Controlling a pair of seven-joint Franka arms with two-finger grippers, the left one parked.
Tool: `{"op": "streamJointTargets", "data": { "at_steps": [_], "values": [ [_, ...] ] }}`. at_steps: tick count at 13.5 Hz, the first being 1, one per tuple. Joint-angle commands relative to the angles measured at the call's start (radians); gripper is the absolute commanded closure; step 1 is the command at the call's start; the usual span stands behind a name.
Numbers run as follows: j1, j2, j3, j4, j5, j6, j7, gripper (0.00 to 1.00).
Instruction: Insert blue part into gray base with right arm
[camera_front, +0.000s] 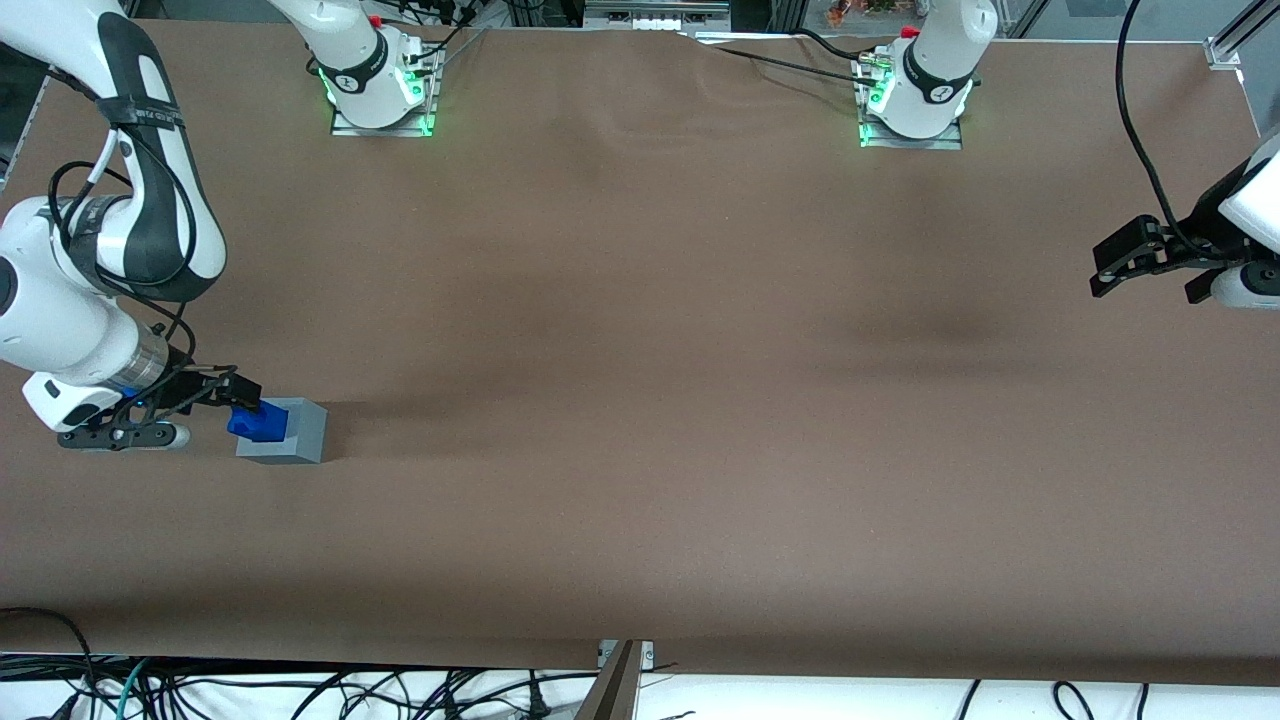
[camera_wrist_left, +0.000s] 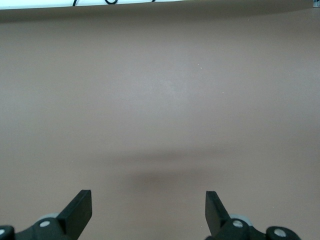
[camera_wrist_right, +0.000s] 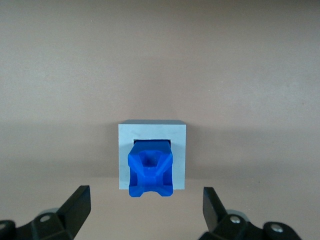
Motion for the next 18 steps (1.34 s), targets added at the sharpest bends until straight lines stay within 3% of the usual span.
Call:
{"op": "streamJointTargets", "data": {
  "at_steps": [1, 4, 12, 18],
  "values": [
    [-0.006, 0.006, 0.008, -0.017, -0.008, 0.016, 0.011, 0.01],
    [-0.006, -0.038, 0.008, -0.017, -0.011, -0.018, 0.007, 0.01],
    [-0.006, -0.417, 0.072, -0.012, -0.002, -0.357, 0.0, 0.01],
    [-0.006, -0.439, 0.079, -0.009, 0.026, -0.422, -0.009, 0.01]
  ]
}}
